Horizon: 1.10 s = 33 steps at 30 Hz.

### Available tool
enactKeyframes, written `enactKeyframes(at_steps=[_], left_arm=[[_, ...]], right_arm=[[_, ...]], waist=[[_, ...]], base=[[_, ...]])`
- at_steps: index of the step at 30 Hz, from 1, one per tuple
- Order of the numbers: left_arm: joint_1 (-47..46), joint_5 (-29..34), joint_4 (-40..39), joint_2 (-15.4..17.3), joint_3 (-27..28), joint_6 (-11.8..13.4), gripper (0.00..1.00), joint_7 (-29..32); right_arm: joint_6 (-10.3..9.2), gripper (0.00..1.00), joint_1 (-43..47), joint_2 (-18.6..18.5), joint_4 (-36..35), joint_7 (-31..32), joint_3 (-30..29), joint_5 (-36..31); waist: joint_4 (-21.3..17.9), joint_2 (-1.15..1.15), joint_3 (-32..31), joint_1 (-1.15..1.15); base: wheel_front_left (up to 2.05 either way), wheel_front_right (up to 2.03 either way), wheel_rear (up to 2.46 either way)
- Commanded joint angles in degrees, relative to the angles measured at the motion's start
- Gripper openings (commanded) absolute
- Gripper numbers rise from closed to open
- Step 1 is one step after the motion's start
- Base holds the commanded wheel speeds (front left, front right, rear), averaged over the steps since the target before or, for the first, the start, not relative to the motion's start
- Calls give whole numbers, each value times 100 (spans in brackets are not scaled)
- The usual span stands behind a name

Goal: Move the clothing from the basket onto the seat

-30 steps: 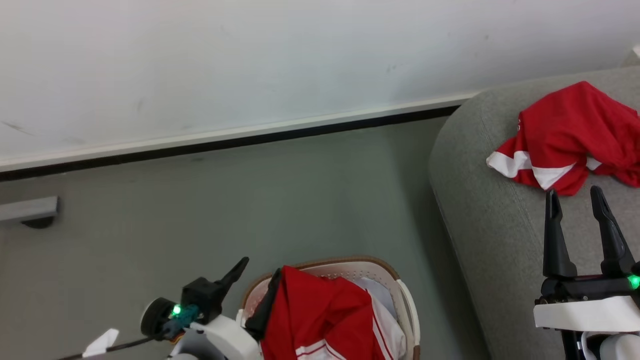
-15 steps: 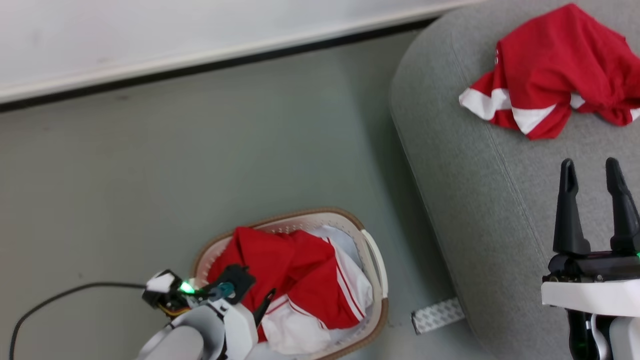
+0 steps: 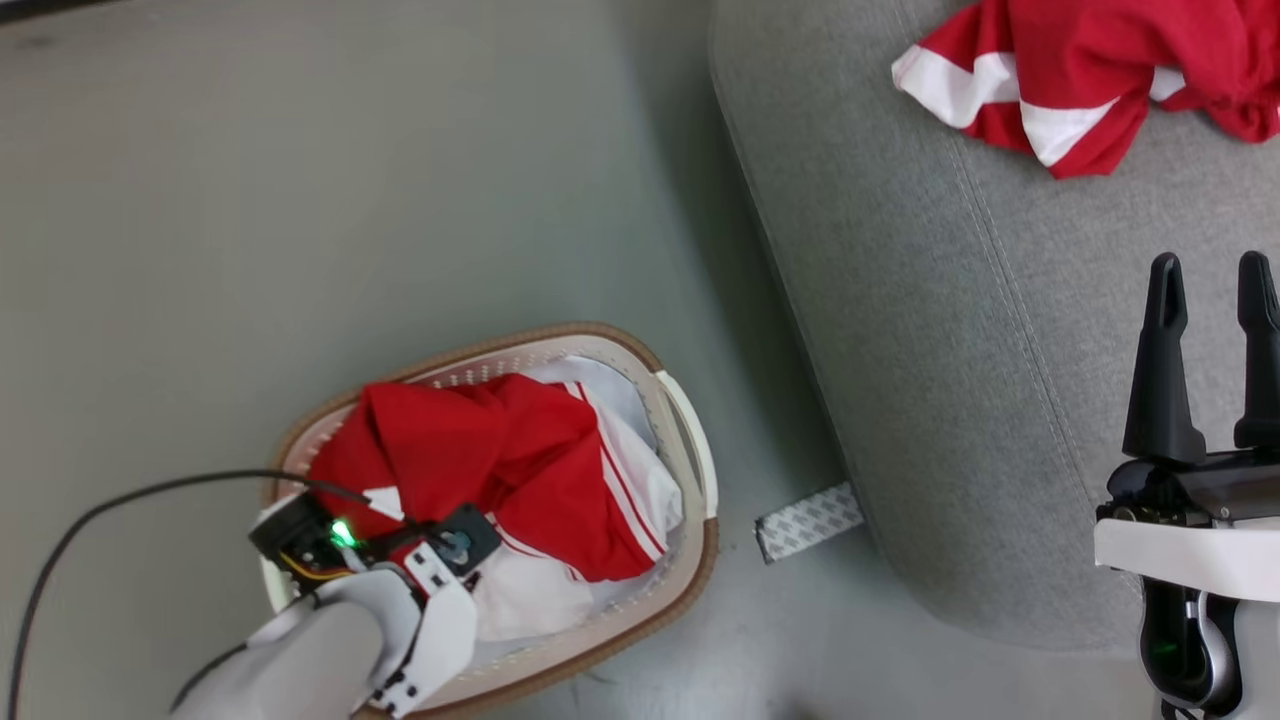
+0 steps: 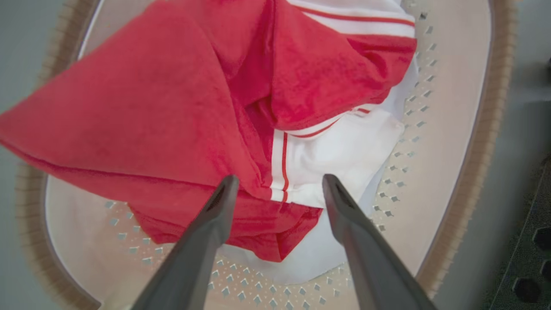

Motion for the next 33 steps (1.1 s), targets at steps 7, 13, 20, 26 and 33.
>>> enactKeyframes(at_steps=[7,13,20,26,33], left_arm=[[-402,-56,392,224,-192,7,100,247],[-635,-71,696,321,-274,7,100,512],[-818,28,999,378,-459,7,100,579],[-975,66,1302,266,-677,7,100,659],[-1084,-94,1540,117,-855,7,0,471]], right_arm=[[-12,100,-179,-7,-119,-16,139,253],[-12,100,-218,-6,-181,-16,289,411],[-12,100,-87,-6,-282,-16,304,497],[-11,100,4,-6,-355,-15,233,542],[-12,100,94,-6,-421,-16,195,546]], waist=[[-380,0,519,-2],[-610,0,745,-2],[-743,0,879,-2],[-739,0,967,-2],[-726,0,1019,-2]], base=[[0,0,0],[0,0,0],[0,0,0],[0,0,0],[3,3,3]])
